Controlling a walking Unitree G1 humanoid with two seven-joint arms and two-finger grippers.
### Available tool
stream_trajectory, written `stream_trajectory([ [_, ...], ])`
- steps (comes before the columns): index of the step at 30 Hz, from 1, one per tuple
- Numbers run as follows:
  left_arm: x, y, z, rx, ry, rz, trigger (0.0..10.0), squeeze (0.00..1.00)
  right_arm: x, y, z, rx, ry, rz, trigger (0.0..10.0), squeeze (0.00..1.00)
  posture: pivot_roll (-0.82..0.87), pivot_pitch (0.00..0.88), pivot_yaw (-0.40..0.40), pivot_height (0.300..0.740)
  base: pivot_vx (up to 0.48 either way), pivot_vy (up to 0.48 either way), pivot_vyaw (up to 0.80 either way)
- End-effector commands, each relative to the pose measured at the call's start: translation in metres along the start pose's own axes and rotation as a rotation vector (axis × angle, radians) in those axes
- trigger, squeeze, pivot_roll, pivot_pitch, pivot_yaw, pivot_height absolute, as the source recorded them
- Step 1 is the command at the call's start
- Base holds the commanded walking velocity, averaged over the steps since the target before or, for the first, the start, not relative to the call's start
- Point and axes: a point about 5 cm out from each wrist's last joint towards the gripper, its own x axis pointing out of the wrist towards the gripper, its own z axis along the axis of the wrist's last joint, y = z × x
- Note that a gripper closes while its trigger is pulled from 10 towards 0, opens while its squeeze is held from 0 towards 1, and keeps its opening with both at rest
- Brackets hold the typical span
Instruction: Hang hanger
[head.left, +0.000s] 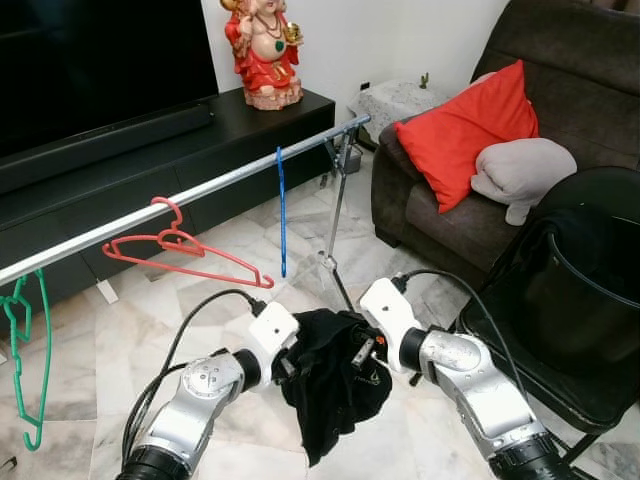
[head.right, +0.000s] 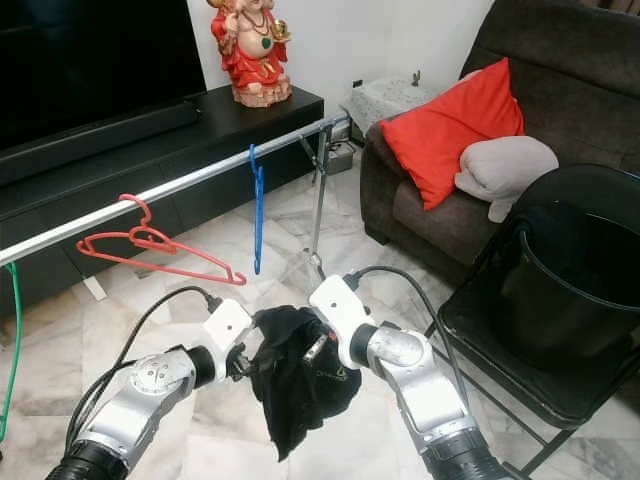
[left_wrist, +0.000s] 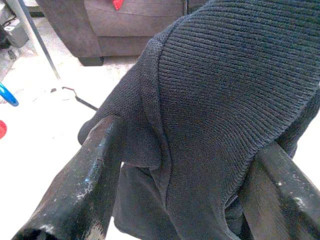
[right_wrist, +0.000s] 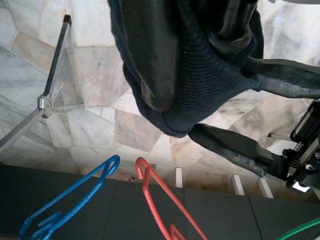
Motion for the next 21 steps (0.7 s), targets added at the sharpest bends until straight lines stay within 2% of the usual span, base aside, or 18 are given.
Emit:
stream_trajectory([
  [1,-0.0014,-0.0007,-0.0042,-0.002,0.024,-0.008,10.0,0.00,0.0001,0.0029,0.0092,-0.029,-0.039,0.016,10.0,0.00,0.05,0.095,0.031,0.740,0.000,0.000,0.00],
  [3,-0.0013,-0.0011,-0.0044,-0.002,0.024,-0.011,7.1,0.00,0.0002,0.0032,0.0096,-0.029,-0.041,0.018,10.0,0.00,0.05,0.095,0.031,0.740,0.000,0.000,0.00],
  [4,-0.0013,-0.0015,-0.0047,-0.003,0.025,-0.014,1.5,0.00,0.0005,0.0034,0.0102,-0.031,-0.043,0.019,10.0,0.00,0.05,0.090,0.033,0.740,0.000,0.000,0.00],
  [5,-0.0013,-0.0015,-0.0047,-0.003,0.025,-0.014,1.5,0.00,0.0005,0.0034,0.0102,-0.031,-0.043,0.019,10.0,0.00,0.05,0.090,0.033,0.740,0.000,0.000,0.00],
  [6,-0.0013,-0.0017,-0.0050,-0.003,0.027,-0.015,0.0,0.00,0.0006,0.0035,0.0106,-0.032,-0.045,0.020,10.0,0.00,0.05,0.090,0.033,0.740,0.000,0.000,0.00],
  [21,-0.0004,-0.0072,-0.0124,0.008,0.080,-0.051,0.0,0.00,0.0001,0.0047,0.0153,-0.041,-0.060,0.022,10.0,0.00,0.04,0.083,0.037,0.740,0.000,0.000,0.00],
])
